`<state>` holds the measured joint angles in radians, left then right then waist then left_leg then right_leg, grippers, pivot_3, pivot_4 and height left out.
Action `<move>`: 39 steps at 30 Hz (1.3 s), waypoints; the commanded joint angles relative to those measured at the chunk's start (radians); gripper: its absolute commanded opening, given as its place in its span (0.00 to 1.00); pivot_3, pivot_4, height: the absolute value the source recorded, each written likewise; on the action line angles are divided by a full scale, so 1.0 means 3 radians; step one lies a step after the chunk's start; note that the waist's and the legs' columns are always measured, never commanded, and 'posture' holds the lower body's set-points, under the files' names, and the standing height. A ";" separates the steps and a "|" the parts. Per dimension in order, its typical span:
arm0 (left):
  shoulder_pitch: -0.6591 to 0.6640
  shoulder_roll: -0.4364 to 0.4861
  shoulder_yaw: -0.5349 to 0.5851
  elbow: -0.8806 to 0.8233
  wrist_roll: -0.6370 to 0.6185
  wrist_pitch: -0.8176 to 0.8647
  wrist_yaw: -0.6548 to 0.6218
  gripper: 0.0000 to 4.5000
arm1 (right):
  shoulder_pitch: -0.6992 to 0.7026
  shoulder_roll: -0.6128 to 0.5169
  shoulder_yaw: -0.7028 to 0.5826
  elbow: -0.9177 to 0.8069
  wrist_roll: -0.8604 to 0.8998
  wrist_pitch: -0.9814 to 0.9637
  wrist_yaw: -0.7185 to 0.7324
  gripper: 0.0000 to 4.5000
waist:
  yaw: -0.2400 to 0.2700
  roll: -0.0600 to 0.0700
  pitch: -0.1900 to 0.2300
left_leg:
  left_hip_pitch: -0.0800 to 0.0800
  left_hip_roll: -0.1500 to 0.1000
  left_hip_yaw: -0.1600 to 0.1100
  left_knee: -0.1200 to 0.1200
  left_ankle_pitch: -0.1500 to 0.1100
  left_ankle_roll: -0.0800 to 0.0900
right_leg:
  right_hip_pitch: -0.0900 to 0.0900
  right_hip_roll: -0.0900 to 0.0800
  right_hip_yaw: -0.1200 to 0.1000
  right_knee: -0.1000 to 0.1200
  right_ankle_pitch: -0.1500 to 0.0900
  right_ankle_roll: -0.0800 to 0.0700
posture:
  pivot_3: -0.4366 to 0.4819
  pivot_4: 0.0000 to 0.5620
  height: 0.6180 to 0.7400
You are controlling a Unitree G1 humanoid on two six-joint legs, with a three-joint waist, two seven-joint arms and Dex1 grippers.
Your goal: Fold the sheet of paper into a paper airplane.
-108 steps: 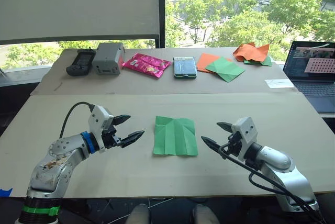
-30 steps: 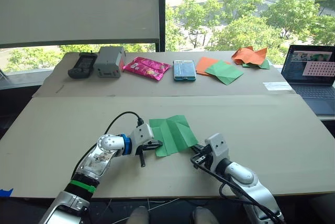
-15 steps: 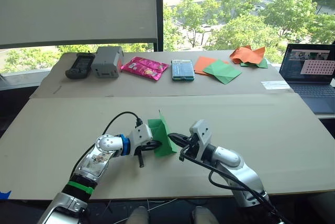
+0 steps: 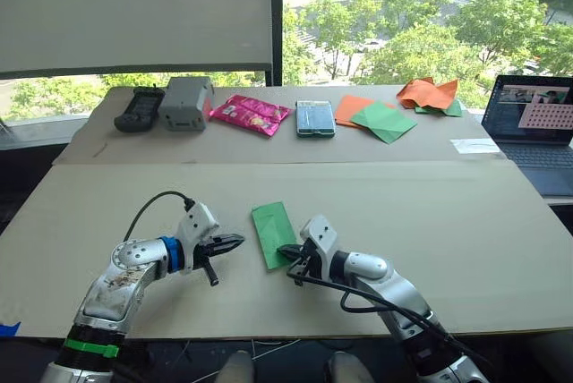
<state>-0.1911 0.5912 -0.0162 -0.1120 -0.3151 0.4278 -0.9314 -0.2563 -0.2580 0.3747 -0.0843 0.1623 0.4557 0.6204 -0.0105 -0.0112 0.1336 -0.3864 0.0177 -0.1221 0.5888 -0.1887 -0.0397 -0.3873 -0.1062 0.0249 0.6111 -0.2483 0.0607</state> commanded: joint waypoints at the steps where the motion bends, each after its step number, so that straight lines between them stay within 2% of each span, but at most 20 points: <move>1: -0.0196 -0.0175 -0.0080 0.0117 -0.0089 0.0017 0.0005 0.00 | -0.0029 0.0031 0.0015 0.0006 -0.0018 0.0050 0.0017 0.01 | 0.0000 -0.0001 0.0000 | -0.0002 0.0000 0.0000 0.0000 0.0000 0.0000 | 0.0000 0.0000 0.0000 -0.0002 0.0000 0.0000 | 0.48 0.27 0.72; 7: -0.0380 -0.0307 -0.0342 0.0697 0.0204 -0.0267 -0.0004 0.00 | -0.0053 0.0050 -0.0025 -0.0022 -0.0022 0.0091 -0.0003 0.01 | -0.0031 -0.0002 -0.0001 | 0.0001 -0.0001 0.0000 0.0001 0.0015 0.0024 | 0.0001 0.0002 0.0001 0.0002 0.0001 0.0001 | 0.48 0.27 0.72; 14: -0.0506 -0.0342 -0.0652 0.1122 0.0567 -0.0598 -0.0017 0.00 | -0.0148 0.0010 -0.0220 -0.0086 0.0021 0.0111 -0.0038 0.01 | -0.0004 -0.0003 -0.0001 | 0.0002 -0.0001 -0.0003 0.0002 0.0014 0.0022 | 0.0003 0.0005 0.0002 0.0001 0.0001 0.0001 | 0.48 0.27 0.72; 16: -0.0498 -0.0325 -0.0680 0.1128 0.0600 -0.0637 -0.0044 0.00 | -0.0242 -0.0006 -0.0210 0.0061 -0.0052 0.0084 -0.0049 0.01 | -0.0009 -0.0002 -0.0001 | 0.0001 -0.0002 -0.0002 0.0002 0.0002 0.0003 | 0.0003 0.0004 0.0002 0.0000 0.0001 0.0000 | 0.48 0.27 0.72; 24: -0.0417 -0.0245 -0.0705 0.1085 0.0675 -0.0703 -0.0093 0.00 | -0.0701 0.0027 -0.0081 0.0848 -0.0355 0.0003 -0.0080 0.01 | -0.0022 0.0007 -0.0010 | 0.0008 -0.0002 -0.0003 0.0000 0.0016 0.0025 | 0.0005 0.0004 0.0002 0.0003 0.0001 0.0001 | 0.48 0.27 0.72; 39: -0.0309 -0.0211 -0.0687 0.0970 0.0680 -0.0691 -0.0073 0.00 | -0.1331 0.0363 -0.0126 0.1828 -0.0600 -0.0254 -0.0193 0.01 | -0.0069 0.0016 -0.0019 | 0.0014 -0.0001 -0.0003 0.0000 0.0016 0.0026 | 0.0007 0.0006 0.0002 0.0011 0.0000 0.0000 | 0.48 0.27 0.72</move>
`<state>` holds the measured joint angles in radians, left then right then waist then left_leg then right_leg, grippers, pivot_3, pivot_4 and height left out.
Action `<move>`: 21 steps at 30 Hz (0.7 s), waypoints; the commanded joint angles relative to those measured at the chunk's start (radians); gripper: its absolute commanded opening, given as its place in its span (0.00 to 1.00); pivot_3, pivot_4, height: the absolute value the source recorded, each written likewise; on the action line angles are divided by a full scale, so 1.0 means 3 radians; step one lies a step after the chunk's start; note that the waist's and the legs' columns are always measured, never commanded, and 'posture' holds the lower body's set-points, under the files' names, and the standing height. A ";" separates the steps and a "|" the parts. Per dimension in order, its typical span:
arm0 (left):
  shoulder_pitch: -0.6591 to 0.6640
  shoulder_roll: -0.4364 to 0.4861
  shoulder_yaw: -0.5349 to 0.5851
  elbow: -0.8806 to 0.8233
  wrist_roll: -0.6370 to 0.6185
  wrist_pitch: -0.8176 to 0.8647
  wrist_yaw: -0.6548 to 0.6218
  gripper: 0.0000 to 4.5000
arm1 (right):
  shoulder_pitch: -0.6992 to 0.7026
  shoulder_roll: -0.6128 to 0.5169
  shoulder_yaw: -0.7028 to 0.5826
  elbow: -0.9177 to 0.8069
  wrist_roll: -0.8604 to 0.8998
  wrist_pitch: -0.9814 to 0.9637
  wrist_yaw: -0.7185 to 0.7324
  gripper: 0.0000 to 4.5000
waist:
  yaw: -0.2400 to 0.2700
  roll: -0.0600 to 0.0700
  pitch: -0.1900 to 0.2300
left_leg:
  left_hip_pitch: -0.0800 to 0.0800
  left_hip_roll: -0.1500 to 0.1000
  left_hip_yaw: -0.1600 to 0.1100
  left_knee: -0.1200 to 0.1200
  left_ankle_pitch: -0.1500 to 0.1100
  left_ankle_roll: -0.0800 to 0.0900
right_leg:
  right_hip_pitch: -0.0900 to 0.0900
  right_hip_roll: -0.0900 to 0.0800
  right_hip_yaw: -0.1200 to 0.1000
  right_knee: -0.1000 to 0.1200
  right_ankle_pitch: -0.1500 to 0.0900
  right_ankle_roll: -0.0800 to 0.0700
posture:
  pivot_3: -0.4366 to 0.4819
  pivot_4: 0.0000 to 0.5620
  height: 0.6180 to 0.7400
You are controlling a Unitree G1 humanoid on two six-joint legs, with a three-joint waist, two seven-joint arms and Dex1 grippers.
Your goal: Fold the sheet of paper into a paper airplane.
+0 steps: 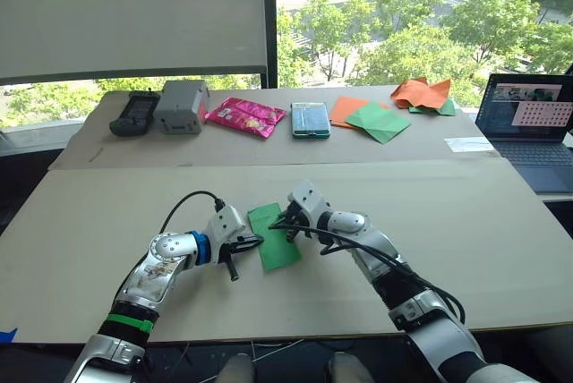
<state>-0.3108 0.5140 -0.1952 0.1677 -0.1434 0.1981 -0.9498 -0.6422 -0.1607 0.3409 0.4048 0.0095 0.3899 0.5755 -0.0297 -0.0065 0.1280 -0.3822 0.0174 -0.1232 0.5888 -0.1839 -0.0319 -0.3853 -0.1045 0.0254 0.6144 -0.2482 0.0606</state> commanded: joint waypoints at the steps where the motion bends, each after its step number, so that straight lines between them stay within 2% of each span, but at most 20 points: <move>1: 0.0098 0.0050 -0.0089 0.0029 0.0109 0.0077 -0.0010 0.00 | -0.0087 0.0059 -0.0012 0.0272 -0.0101 -0.0070 -0.0048 0.01 | -0.0013 0.0001 0.0000 | 0.0001 0.0000 0.0000 0.0000 0.0000 0.0000 | 0.0000 0.0000 0.0000 0.0000 0.0000 0.0000 | 0.48 0.27 0.72; 14: 0.0146 0.0076 -0.0083 -0.0028 0.0118 0.0083 0.0003 0.00 | -0.0598 0.0296 -0.0146 0.1183 -0.0192 -0.0427 -0.0151 0.01 | -0.0045 0.0007 -0.0004 | 0.0005 0.0000 -0.0001 0.0000 0.0000 0.0001 | 0.0000 0.0002 0.0002 0.0007 0.0000 0.0000 | 0.48 0.27 0.72; 21: 0.0168 0.0083 -0.0083 -0.0053 0.0119 0.0099 0.0010 0.00 | -0.0478 0.0240 -0.0109 0.1023 -0.0198 -0.0416 0.0022 0.01 | -0.0043 0.0009 -0.0004 | 0.0005 0.0000 -0.0001 -0.0001 0.0001 0.0001 | 0.0000 0.0002 0.0002 0.0008 -0.0001 -0.0001 | 0.48 0.27 0.72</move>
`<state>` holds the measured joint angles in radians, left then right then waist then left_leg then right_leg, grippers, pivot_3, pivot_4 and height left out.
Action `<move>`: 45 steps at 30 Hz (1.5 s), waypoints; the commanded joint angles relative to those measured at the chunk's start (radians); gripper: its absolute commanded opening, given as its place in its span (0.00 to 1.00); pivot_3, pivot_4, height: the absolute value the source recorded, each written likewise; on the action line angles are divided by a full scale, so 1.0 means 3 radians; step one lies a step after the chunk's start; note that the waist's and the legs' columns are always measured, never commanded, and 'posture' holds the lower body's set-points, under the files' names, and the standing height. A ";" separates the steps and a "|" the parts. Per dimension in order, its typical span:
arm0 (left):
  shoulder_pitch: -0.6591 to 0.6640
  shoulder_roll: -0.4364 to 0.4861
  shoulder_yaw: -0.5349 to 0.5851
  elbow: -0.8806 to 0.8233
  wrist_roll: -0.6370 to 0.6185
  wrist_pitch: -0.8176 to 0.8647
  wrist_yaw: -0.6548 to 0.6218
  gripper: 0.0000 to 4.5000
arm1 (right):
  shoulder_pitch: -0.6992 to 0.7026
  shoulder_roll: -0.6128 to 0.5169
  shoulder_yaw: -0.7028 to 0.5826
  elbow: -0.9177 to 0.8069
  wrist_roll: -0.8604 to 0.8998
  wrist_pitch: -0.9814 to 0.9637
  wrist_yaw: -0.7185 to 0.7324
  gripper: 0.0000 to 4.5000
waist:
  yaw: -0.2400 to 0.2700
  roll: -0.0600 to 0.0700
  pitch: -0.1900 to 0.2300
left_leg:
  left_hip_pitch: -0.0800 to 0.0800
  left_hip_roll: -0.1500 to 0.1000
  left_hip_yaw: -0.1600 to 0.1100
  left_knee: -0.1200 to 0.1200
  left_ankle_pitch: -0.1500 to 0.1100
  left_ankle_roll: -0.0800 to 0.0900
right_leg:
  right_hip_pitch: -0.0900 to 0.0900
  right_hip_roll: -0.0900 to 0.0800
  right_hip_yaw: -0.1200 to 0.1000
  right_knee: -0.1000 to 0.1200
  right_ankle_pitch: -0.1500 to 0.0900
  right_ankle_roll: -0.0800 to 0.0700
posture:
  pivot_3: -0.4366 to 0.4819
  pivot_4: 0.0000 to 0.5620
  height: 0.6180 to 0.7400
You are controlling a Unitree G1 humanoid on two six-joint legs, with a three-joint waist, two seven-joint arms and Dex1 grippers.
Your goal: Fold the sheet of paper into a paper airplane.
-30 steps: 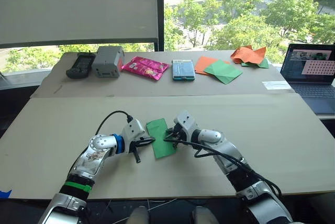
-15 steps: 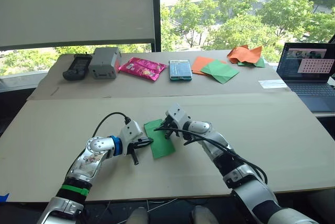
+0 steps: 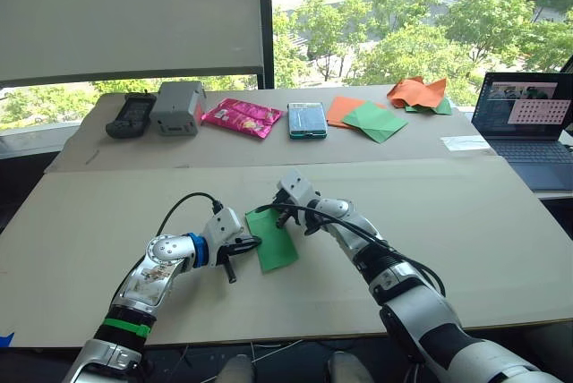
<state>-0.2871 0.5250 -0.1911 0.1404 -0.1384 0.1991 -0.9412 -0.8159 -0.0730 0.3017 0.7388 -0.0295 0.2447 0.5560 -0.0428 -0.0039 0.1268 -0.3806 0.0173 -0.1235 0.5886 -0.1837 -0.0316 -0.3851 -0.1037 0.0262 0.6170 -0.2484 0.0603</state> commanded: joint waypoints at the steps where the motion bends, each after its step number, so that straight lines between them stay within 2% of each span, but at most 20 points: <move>1: 0.0091 0.0047 -0.0097 0.0031 0.0102 0.0101 -0.0018 0.00 | 0.0161 -0.0075 0.0045 -0.0195 -0.0069 0.0119 0.0135 0.01 | 0.0000 0.0001 -0.0001 | 0.0000 0.0000 0.0000 0.0000 0.0000 0.0000 | 0.0000 0.0000 0.0000 0.0000 0.0000 0.0000 | 0.48 0.27 0.72; 7: 0.0093 0.0048 -0.0100 0.0027 0.0107 0.0105 -0.0018 0.00 | 0.0558 -0.0244 0.0226 -0.0954 -0.0095 0.0512 0.0383 0.01 | 0.0000 0.0006 -0.0008 | 0.0000 0.0000 0.0000 0.0001 0.0000 0.0000 | 0.0001 0.0000 0.0001 0.0000 -0.0001 0.0002 | 0.48 0.27 0.72; 29: 0.0024 0.0053 -0.0124 0.0096 0.0125 0.0091 -0.0070 0.00 | 0.1514 -0.0771 0.0398 -0.2638 -0.0048 0.1462 0.0557 0.01 | 0.0044 0.0003 -0.0019 | -0.0004 0.0000 0.0000 0.0001 -0.0004 -0.0006 | 0.0000 -0.0001 0.0000 -0.0009 -0.0009 -0.0003 | 0.48 0.27 0.72; 30: 0.0019 0.0052 -0.0125 0.0104 0.0127 0.0088 -0.0073 0.00 | 0.1554 -0.0794 0.0404 -0.2703 -0.0043 0.1501 0.0557 0.01 | 0.0044 0.0002 -0.0020 | -0.0004 0.0000 0.0000 0.0001 -0.0012 -0.0020 | 0.0000 -0.0001 0.0001 -0.0010 -0.0009 -0.0003 | 0.48 0.27 0.72; 45: -0.0050 0.0044 -0.0155 0.0187 0.0143 0.0045 -0.0110 0.00 | 0.1855 -0.1138 0.0571 -0.3354 0.0059 0.1795 0.0628 0.01 | 0.0085 -0.0006 -0.0021 | -0.0005 0.0000 0.0001 0.0001 -0.0017 -0.0027 | -0.0001 -0.0003 0.0000 -0.0017 -0.0010 -0.0002 | 0.48 0.27 0.72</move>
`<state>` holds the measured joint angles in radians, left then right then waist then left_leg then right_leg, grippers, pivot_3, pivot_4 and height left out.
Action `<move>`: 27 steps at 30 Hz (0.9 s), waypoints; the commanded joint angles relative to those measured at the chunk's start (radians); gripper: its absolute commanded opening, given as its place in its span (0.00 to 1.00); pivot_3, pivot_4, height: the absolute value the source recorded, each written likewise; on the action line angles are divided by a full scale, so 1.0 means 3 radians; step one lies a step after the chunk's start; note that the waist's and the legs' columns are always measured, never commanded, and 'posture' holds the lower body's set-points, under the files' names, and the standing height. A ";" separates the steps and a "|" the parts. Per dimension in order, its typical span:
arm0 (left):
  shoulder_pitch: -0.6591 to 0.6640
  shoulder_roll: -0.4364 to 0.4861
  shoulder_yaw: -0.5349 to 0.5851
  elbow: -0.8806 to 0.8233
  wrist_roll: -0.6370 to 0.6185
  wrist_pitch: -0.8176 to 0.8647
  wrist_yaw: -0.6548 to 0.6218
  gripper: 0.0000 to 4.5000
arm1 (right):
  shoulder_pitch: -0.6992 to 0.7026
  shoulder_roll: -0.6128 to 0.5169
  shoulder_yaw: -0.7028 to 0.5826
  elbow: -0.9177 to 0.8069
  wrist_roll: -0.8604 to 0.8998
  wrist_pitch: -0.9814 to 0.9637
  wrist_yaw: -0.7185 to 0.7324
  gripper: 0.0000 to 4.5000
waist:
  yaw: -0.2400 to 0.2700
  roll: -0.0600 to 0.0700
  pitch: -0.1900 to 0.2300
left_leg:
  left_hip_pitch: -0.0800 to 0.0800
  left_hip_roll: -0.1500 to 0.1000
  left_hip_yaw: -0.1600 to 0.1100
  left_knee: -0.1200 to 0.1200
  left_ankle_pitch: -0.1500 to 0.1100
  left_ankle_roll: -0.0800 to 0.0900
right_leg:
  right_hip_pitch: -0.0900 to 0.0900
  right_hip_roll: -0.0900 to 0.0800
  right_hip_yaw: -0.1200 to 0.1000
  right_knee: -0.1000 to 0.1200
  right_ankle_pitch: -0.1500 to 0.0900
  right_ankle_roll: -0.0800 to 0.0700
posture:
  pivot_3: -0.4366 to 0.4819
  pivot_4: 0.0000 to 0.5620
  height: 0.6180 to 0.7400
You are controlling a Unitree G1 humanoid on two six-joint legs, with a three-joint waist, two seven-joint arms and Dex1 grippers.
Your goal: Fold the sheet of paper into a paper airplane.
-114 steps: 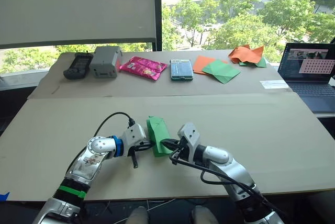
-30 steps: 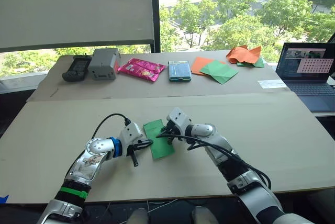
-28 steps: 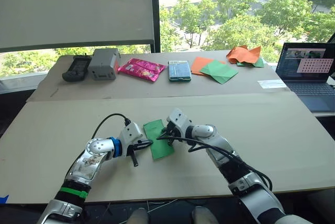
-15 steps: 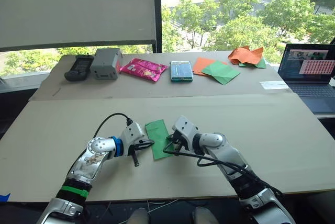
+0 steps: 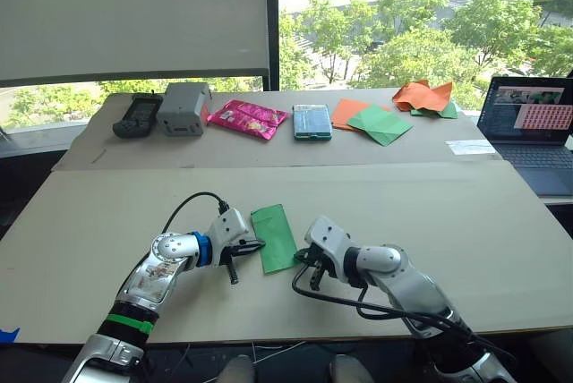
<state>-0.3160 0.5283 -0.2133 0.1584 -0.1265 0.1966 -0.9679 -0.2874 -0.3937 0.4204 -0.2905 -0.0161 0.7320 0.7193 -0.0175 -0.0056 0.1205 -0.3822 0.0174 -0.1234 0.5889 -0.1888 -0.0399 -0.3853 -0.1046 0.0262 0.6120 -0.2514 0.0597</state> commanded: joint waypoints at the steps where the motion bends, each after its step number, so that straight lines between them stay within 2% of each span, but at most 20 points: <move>1: 0.0047 0.0035 -0.0081 0.0125 0.0103 0.0053 -0.0024 0.00 | 0.0079 -0.0088 0.0197 0.0071 0.0007 0.0157 0.0087 0.01 | 0.0000 -0.0001 0.0001 | 0.0000 0.0000 0.0000 0.0000 0.0000 0.0000 | 0.0000 0.0000 0.0000 0.0000 0.0000 0.0000 | 0.48 0.27 0.72; 19: 0.0052 0.0060 -0.0065 0.0126 0.0092 0.0000 -0.0070 0.00 | 0.0041 -0.0247 0.0161 -0.0196 0.0183 0.0354 0.0094 0.01 | 0.0001 -0.0008 0.0004 | -0.0002 0.0000 0.0000 0.0000 -0.0002 -0.0003 | -0.0002 -0.0002 -0.0001 -0.0003 -0.0001 0.0001 | 0.48 0.27 0.72; 23: 0.0065 0.0105 0.0113 -0.0117 -0.0093 0.0087 -0.0095 0.00 | 0.0043 -0.0048 -0.0389 -0.0362 0.0470 0.0022 -0.0001 0.01 | -0.0002 -0.0014 0.0025 | -0.0005 0.0001 0.0000 -0.0001 -0.0003 -0.0004 | -0.0006 -0.0003 -0.0003 -0.0003 -0.0001 0.0001 | 0.48 0.27 0.72; 27: 0.0141 0.0208 0.0501 -0.0684 -0.0584 0.0544 -0.0116 0.00 | 0.0142 0.0078 -0.0935 -0.0656 0.0915 -0.0008 0.0001 0.01 | -0.0005 -0.0020 0.0056 | -0.0020 0.0001 0.0000 -0.0002 -0.0001 -0.0002 | -0.0011 -0.0003 -0.0003 -0.0003 0.0002 0.0004 | 0.48 0.27 0.72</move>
<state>-0.2651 0.5726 -0.1267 0.0434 -0.2319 0.3122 -0.9964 -0.2470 -0.3771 0.2121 -0.4121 0.1936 0.7583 0.7178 -0.0191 -0.0115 0.1373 -0.3884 0.0177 -0.1235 0.5880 -0.1883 -0.0391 -0.3884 -0.1054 0.0252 0.6114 -0.2508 0.0611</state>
